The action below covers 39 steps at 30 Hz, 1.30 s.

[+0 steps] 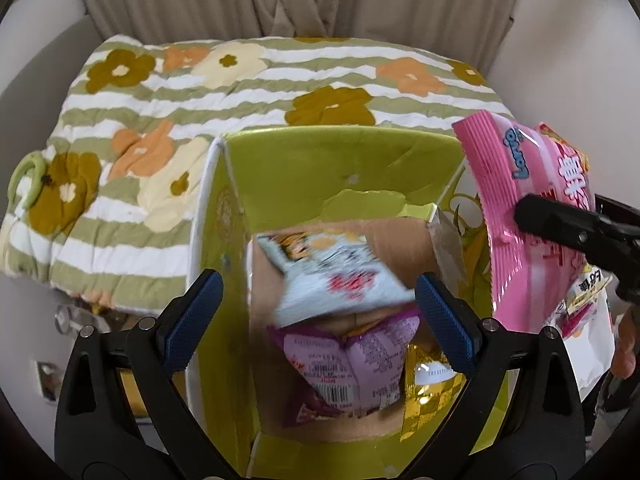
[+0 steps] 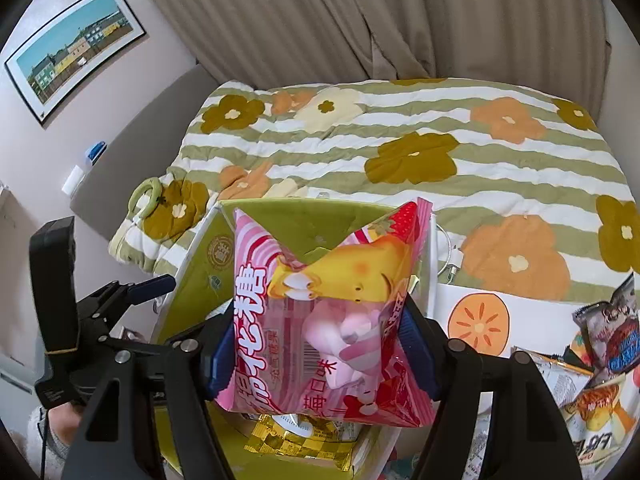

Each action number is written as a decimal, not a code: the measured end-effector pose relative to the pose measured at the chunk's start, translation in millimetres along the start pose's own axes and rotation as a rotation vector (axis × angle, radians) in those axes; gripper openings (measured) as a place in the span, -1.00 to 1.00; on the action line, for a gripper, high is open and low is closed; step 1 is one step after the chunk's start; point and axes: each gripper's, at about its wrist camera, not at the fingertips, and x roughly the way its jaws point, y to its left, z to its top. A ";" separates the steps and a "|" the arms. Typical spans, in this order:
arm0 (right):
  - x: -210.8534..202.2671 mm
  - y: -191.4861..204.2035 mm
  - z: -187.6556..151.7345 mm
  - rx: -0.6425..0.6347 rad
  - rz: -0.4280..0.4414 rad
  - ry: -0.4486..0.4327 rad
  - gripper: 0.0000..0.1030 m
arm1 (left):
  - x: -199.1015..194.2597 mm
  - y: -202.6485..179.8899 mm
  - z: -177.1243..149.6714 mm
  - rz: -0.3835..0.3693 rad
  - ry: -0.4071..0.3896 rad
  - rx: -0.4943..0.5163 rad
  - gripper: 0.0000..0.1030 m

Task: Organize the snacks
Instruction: 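Carry both bags over the green box and release them inside, then move both tools back toward the snacks on the table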

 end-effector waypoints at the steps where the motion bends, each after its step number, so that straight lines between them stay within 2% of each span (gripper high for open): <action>1: 0.7 2.6 1.1 -0.003 -0.002 0.001 0.29 | -2.7 -0.6 -1.8 0.005 0.003 -0.005 0.87; 12: 43.9 10.1 18.5 -0.044 0.010 0.055 0.33 | -9.6 13.0 -21.6 0.014 0.024 -0.077 0.87; 13: 46.0 10.5 19.4 -0.041 0.016 0.050 0.39 | -9.8 14.1 -22.9 0.019 0.026 -0.077 0.87; 16: 50.9 9.3 19.9 -0.032 0.030 0.034 0.77 | -10.2 16.3 -24.4 0.027 0.025 -0.084 0.87; 18: 50.9 10.8 19.2 -0.038 0.034 0.026 0.78 | -9.4 18.7 -27.0 0.026 0.031 -0.099 0.87; 27: 38.3 12.5 3.9 -0.048 0.020 -0.006 0.78 | -14.5 18.5 -40.4 0.004 0.034 -0.115 0.87; 35: 3.4 23.3 -2.4 -0.065 -0.003 -0.025 0.78 | -50.9 12.7 -40.8 0.004 -0.036 -0.099 0.87; 39: -22.8 28.5 -10.2 -0.068 -0.020 -0.063 0.78 | -74.8 5.3 -44.1 -0.009 -0.076 -0.090 0.87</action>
